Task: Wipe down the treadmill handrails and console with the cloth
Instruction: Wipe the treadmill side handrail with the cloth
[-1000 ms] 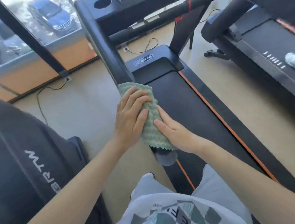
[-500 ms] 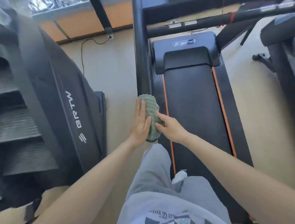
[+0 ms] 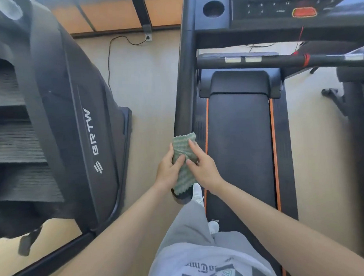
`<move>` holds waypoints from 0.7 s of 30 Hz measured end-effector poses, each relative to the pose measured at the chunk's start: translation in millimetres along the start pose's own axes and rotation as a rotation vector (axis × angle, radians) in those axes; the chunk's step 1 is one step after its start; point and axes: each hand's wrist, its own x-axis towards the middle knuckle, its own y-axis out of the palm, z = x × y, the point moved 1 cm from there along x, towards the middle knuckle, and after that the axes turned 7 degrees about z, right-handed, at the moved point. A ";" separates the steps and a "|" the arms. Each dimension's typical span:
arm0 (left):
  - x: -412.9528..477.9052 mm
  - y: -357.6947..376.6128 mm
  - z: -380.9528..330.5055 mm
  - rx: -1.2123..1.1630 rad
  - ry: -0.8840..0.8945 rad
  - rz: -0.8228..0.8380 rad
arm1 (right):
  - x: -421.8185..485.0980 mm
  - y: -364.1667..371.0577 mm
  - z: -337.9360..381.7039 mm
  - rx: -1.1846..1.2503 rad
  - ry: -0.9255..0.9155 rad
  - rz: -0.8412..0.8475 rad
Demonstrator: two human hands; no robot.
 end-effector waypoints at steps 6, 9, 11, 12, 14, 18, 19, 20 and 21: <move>74.3 -17.4 -55.5 0.056 0.031 -0.007 | 69.6 -39.9 30.4 -0.119 0.031 -0.004; 116.1 -27.4 -84.7 0.094 0.047 -0.007 | 112.0 -63.5 48.3 -0.261 0.044 0.001; 142.4 -34.1 -102.0 0.100 0.044 -0.011 | 139.4 -78.0 63.9 -0.311 0.002 -0.012; 151.4 -36.6 -111.3 0.100 0.038 -0.015 | 151.6 -84.0 70.9 -0.315 -0.041 -0.019; 165.8 -38.3 -123.5 0.081 0.042 -0.021 | 171.3 -94.6 82.4 -0.328 -0.079 -0.003; 170.3 -34.7 -131.8 0.023 0.050 -0.046 | 185.3 -105.3 84.1 -0.387 -0.153 -0.008; 166.7 -32.5 -130.3 0.020 0.033 -0.055 | 183.2 -106.2 81.6 -0.394 -0.178 -0.015; 162.7 -30.0 -127.0 0.024 0.017 -0.065 | 180.2 -106.2 77.3 -0.398 -0.220 -0.028; 156.8 -27.7 -125.5 0.035 -0.002 -0.074 | 175.4 -104.6 72.7 -0.418 -0.273 -0.035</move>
